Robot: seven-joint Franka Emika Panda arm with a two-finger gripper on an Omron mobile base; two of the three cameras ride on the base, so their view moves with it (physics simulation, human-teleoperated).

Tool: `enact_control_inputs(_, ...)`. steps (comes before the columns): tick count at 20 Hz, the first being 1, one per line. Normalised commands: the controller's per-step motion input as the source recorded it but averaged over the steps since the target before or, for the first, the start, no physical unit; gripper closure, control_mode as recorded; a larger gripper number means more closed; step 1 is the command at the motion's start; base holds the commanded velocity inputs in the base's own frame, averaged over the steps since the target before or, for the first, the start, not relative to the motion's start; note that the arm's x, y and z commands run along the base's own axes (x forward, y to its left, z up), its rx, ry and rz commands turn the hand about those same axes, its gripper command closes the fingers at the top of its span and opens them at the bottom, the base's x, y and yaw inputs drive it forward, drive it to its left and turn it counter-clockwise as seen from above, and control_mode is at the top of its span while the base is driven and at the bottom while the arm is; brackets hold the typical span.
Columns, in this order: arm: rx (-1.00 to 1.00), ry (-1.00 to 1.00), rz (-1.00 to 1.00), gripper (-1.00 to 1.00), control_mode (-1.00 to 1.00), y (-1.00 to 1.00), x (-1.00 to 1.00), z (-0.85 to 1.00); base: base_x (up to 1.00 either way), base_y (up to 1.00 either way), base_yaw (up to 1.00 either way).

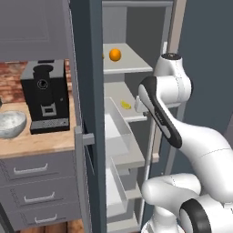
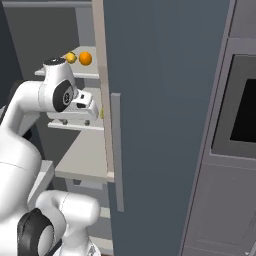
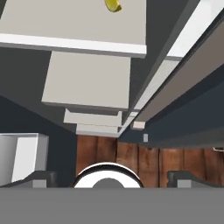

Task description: Take the lemon wedge, orange, and lemon from the freezer and place them in the bowl on the counter.

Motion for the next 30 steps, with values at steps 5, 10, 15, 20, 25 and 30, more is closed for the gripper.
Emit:
enact_control_inputs(5, 0.0, 0.0, 0.0, -1.0, 1.0, 0.0, 0.0, 0.0, 0.26, 0.04, 0.0)
enact_control_inputs(10, 0.0, 0.0, 0.0, -1.0, 1.0, 0.0, 0.0, 0.0, 0.22, 0.17, 0.0)
enact_control_inputs(15, -0.07, -0.07, 0.0, -1.0, -1.0, 0.21, 0.34, 0.0, 0.0, 0.0, 0.0)
enact_control_inputs(20, -0.07, -0.08, 0.0, -1.0, -1.0, 0.36, 0.65, 0.0, 0.0, 0.0, 0.0)
enact_control_inputs(25, 0.0, -0.01, 0.0, -1.0, -1.0, 0.04, 0.39, -0.12, 0.0, 0.0, 0.0)
enact_control_inputs(30, 0.0, 0.0, 0.0, -1.0, -1.0, 0.0, 0.4, -0.17, 0.0, 0.0, 0.0)
